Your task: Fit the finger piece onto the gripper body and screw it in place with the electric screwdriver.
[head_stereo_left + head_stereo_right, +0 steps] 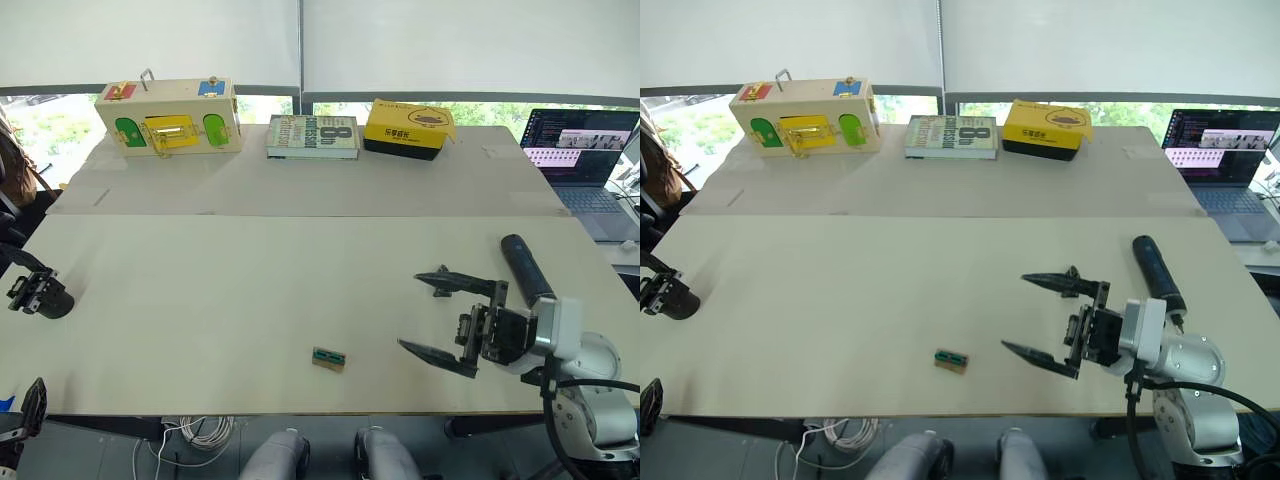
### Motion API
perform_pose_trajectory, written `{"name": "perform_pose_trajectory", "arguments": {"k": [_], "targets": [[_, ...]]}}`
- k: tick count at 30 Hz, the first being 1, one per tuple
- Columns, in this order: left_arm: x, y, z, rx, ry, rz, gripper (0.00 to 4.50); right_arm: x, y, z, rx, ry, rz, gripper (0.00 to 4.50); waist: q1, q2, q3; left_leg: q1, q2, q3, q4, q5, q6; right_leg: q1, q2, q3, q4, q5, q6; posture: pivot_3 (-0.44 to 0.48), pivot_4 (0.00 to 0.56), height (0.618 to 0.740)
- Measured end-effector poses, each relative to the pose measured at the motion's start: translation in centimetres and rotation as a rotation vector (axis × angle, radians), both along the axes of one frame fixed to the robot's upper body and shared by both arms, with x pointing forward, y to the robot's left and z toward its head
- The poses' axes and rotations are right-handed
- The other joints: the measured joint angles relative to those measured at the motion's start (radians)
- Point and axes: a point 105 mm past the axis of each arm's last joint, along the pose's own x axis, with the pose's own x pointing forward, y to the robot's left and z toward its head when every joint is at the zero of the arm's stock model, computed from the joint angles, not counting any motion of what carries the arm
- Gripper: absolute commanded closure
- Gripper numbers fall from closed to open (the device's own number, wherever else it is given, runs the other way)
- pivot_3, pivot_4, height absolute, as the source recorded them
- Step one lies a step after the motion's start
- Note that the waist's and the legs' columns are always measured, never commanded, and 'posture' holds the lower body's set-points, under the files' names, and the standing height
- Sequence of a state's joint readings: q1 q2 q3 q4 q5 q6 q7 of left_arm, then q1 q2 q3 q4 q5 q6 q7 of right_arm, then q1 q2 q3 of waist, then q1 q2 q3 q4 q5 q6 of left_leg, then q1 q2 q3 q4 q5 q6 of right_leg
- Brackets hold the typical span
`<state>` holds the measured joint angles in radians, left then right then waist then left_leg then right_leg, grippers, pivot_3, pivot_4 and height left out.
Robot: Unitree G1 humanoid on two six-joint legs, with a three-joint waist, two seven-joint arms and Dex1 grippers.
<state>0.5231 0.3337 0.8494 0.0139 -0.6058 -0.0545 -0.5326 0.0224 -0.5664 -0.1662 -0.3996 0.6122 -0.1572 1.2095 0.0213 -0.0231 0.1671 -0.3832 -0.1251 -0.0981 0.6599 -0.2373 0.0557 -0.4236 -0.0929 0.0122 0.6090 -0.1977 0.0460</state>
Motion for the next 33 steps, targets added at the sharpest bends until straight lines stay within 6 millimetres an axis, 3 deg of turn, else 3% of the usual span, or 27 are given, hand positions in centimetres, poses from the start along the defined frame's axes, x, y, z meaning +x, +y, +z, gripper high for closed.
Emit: {"name": "perform_pose_trajectory", "arguments": {"k": [3,9,13,16,22,26,33], "targets": [[0.6,0.1,0.1,0.014,-0.001,0.020,0.00,-0.2,0.0,-0.4,-0.007,0.016,0.011,0.03,0.002,-0.002,0.000,0.000,0.001,0.000,0.000,0.000,0.000,0.000,0.000,0.000,0.001,0.000,0.000,0.000,0.150,0.740],[5.6,0.8,2.2,0.029,-0.043,0.038,0.00,-0.3,0.5,-1.1,-0.002,0.047,0.034,0.03,0.006,-0.002,0.000,0.004,0.001,0.000,0.000,0.001,-0.001,0.000,0.001,-0.001,0.003,0.000,0.000,0.000,0.150,0.740],[8.7,-0.3,1.5,0.029,-0.007,0.024,0.00,0.0,0.9,-0.6,-0.003,0.023,0.036,0.03,-0.004,-0.002,-0.001,0.004,0.000,0.003,0.000,0.000,-0.001,0.000,0.001,-0.001,0.002,0.001,-0.001,0.000,0.150,0.740],[10.4,0.7,0.8,0.050,0.045,0.069,0.00,0.5,1.0,-0.4,-0.004,0.015,0.026,0.03,-0.006,-0.002,-0.001,0.004,0.000,0.003,0.000,0.000,-0.002,-0.002,0.003,-0.002,0.002,0.004,-0.005,0.000,0.150,0.740],[12.3,2.8,0.6,0.073,0.051,0.180,0.00,1.0,0.7,-0.5,-0.013,0.018,0.006,0.03,-0.003,-0.002,-0.001,0.005,0.000,0.003,0.000,0.000,-0.002,-0.002,0.003,-0.002,0.002,0.005,-0.006,0.000,0.150,0.740],[13.4,3.0,-0.3,0.046,0.052,0.201,0.00,1.2,0.6,-0.6,-0.014,0.021,-0.006,0.03,-0.002,-0.002,-0.002,0.005,0.000,0.004,0.000,0.000,-0.002,-0.001,0.003,-0.002,0.002,0.005,-0.005,0.000,0.150,0.740],[15.2,3.5,-0.1,0.051,0.040,0.209,0.00,1.3,0.2,-0.5,-0.017,0.009,-0.033,0.03,0.004,-0.002,-0.002,0.006,0.000,0.004,0.000,0.000,-0.003,-0.001,0.003,-0.002,0.003,0.005,-0.005,0.000,0.150,0.740]]}}
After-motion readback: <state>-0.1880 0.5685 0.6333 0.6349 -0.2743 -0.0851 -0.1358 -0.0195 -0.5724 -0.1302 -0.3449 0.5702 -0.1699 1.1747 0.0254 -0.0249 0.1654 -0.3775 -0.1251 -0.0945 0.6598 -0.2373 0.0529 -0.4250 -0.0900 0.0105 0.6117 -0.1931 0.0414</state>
